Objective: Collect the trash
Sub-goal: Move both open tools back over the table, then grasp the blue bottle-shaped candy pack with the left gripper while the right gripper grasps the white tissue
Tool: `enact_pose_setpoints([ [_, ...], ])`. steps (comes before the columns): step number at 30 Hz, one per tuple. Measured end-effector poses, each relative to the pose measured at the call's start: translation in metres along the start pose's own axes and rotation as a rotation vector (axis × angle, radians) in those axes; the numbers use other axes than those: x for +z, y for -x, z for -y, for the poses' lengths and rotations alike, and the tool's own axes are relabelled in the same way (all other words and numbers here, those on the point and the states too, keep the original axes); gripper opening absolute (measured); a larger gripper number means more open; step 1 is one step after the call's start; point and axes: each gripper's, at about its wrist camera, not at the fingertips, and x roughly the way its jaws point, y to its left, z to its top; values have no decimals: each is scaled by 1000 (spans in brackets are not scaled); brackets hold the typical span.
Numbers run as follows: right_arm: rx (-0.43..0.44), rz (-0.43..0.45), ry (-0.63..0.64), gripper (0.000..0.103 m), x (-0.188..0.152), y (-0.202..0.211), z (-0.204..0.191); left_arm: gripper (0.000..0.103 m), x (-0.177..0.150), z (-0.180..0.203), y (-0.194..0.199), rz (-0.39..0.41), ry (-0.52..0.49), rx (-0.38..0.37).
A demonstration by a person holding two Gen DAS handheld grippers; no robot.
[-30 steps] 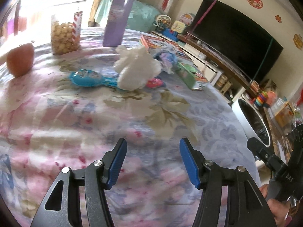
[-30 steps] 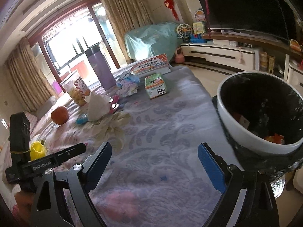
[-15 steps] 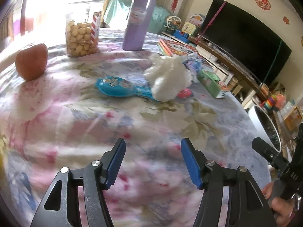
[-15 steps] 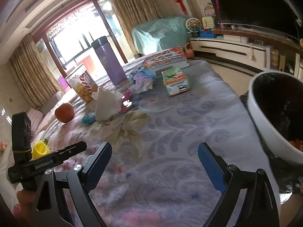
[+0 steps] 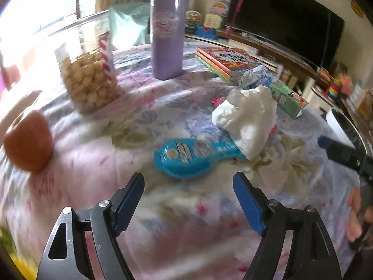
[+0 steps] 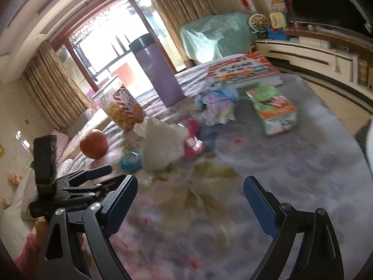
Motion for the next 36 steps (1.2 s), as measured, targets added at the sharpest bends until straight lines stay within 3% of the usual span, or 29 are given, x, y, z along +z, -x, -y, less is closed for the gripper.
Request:
enact_pose_setpoints([
  [9, 52, -21, 16, 93, 23, -45, -17, 78, 16, -11, -34, -21, -115, -65],
  [11, 53, -31, 19, 88, 26, -54, -18, 79, 18, -10, -37, -13, -123, -82],
  [13, 53, -54, 25, 57, 27, -63, -19, 77, 18, -8, -39, 6, -138, -102],
  [15, 64, -75, 16, 44, 27, -67, -16, 73, 18, -2, -39, 23, -168, -111],
  [16, 66, -74, 12, 42, 26, -65, -15, 61, 17, 0, -39, 26, -179, -110],
  [21, 79, -49, -14, 34, 21, -44, -6, 59, 13, 8, -42, 10, -200, -94],
  [23, 84, -40, -25, 24, 20, -34, -2, 59, 10, 13, -40, 9, -197, -99],
  [28, 77, -19, -53, 22, 9, 0, 16, 59, -7, 37, -29, -16, -209, -97],
  [30, 74, -18, -62, 21, 4, 12, 22, 58, -11, 46, -25, -34, -202, -61],
  [36, 50, 5, -91, 21, -11, 48, 42, 58, -26, 57, -1, -25, -75, -112],
])
